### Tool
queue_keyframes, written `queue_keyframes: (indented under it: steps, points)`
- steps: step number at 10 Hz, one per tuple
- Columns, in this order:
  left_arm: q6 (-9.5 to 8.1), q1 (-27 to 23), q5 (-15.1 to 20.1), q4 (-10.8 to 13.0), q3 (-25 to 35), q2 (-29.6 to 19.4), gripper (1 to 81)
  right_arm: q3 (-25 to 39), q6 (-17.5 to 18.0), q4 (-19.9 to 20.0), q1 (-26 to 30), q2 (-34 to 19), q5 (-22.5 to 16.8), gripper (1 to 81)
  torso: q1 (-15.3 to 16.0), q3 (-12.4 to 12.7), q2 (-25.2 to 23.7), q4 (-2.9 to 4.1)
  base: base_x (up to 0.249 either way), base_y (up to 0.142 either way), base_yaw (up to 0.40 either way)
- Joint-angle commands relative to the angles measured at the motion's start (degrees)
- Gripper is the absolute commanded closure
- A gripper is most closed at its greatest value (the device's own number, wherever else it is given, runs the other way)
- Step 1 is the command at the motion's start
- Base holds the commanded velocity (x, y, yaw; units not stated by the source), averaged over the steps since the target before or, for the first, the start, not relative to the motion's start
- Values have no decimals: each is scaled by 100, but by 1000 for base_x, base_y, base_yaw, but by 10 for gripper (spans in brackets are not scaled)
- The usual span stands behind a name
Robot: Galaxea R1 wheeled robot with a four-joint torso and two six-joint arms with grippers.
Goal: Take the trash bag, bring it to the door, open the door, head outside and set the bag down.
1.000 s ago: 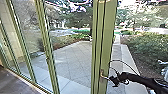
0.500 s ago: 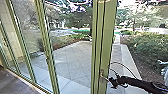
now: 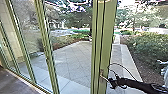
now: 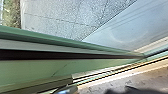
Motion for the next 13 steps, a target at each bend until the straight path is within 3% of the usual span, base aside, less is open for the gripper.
queue_keyframes:
  steps: [1,3,6,13]
  points:
    - [-14,-282,348,-41,2,24,811,90,-249,-160,422,779,-1527,10,0,-2,0,0,0,0,0]
    - [-14,-264,348,-41,2,-2,811,-314,-257,-203,773,813,-2001,10,0,0,0,-2,0,0,0]
    - [-14,-272,348,-41,2,6,811,-526,-249,-458,563,1183,-1966,10,0,-2,2,-5,0,0,0]
    - [-22,-264,348,-41,2,15,811,-570,-239,-467,238,1236,-1738,10,-2,2,-2,-5,0,0,0]
